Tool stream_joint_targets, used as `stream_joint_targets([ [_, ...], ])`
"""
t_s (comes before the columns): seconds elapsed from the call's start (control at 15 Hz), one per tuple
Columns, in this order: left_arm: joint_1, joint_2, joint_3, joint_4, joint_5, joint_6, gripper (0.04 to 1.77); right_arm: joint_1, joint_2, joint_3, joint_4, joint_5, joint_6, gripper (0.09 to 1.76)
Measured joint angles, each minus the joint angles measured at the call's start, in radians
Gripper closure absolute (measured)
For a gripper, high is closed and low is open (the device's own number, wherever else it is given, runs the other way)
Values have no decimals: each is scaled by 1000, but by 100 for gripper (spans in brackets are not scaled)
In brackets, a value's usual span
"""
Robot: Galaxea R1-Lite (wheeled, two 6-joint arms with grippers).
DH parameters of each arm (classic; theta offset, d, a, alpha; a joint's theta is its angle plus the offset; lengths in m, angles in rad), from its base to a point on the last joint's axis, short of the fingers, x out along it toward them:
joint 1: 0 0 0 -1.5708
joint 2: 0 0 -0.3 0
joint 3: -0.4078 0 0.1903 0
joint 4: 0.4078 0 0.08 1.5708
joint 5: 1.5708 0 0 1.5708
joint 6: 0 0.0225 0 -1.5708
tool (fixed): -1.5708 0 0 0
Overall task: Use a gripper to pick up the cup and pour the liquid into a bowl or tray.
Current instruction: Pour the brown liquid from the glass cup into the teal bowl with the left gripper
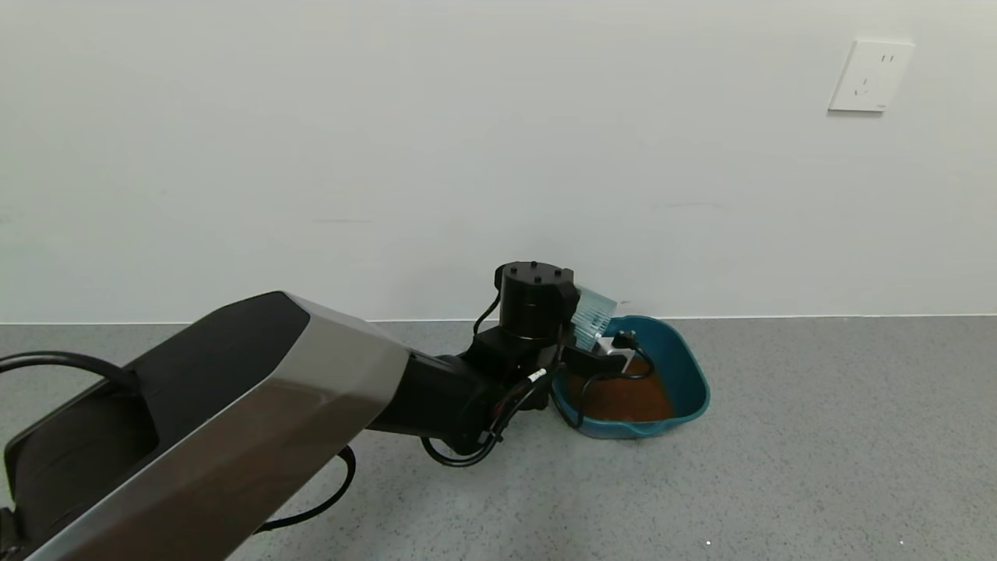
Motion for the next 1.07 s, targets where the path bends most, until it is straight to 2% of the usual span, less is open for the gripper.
stream_joint_targets([
  [0.33, 1, -14, 30, 0, 3, -11, 48, 0, 0, 0, 0, 0, 0, 14],
  [0.67, -3, -41, 83, 2, 5, -108, 48, -1, 0, 0, 0, 0, 0, 14],
  [1.07, -4, -74, 141, 8, 13, -331, 48, -1, 0, 0, 0, 0, 0, 14],
])
